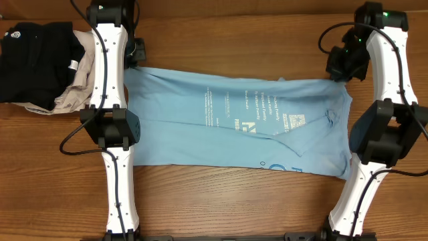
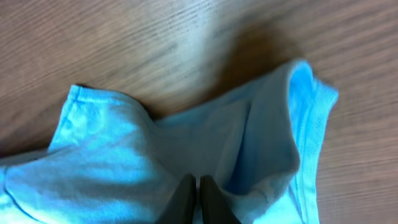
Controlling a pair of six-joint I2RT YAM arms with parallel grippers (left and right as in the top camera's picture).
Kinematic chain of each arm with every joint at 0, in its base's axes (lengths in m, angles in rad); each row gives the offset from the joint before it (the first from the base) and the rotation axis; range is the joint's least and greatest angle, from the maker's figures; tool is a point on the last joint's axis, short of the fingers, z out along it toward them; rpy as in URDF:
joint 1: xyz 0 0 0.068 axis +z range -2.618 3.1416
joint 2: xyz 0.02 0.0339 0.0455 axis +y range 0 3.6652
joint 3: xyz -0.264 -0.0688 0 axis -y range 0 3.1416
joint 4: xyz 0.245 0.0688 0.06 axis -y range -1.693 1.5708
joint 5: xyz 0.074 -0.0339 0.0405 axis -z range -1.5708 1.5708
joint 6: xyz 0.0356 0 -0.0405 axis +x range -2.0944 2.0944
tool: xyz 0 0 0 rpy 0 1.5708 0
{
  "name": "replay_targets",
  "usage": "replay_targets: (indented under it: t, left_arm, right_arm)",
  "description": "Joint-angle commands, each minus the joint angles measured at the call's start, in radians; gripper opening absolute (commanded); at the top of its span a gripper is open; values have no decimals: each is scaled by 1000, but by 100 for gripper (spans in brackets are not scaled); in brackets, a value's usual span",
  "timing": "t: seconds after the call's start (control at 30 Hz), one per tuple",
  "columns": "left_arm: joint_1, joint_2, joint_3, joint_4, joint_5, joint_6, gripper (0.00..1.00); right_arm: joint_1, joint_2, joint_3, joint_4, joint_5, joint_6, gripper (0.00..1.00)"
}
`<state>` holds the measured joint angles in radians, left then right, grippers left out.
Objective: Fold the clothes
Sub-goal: 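Fold the T-shirt's top half down toward the bottom hem with both grippers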
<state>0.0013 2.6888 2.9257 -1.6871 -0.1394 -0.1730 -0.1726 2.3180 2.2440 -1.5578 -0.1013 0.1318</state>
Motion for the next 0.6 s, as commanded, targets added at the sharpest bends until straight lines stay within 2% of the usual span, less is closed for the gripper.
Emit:
replay_targets:
  t: [0.0, 0.13, 0.37, 0.57]
  left_arm:
    - [0, -4, 22, -3, 32, 20, 4]
    - [-2, -5, 22, -3, 134, 59, 4]
    - [-1, -57, 16, -3, 132, 45, 4]
    - [-1, -102, -14, -3, 101, 45, 4]
  right_arm:
    - [-36, -33, 21, -46, -8, 18, 4]
    - [-68, -71, 20, -91, -39, 17, 4]
    - [-79, -165, -1, -108, -31, 16, 4]
    - [-76, -169, -52, -111, -35, 16, 4]
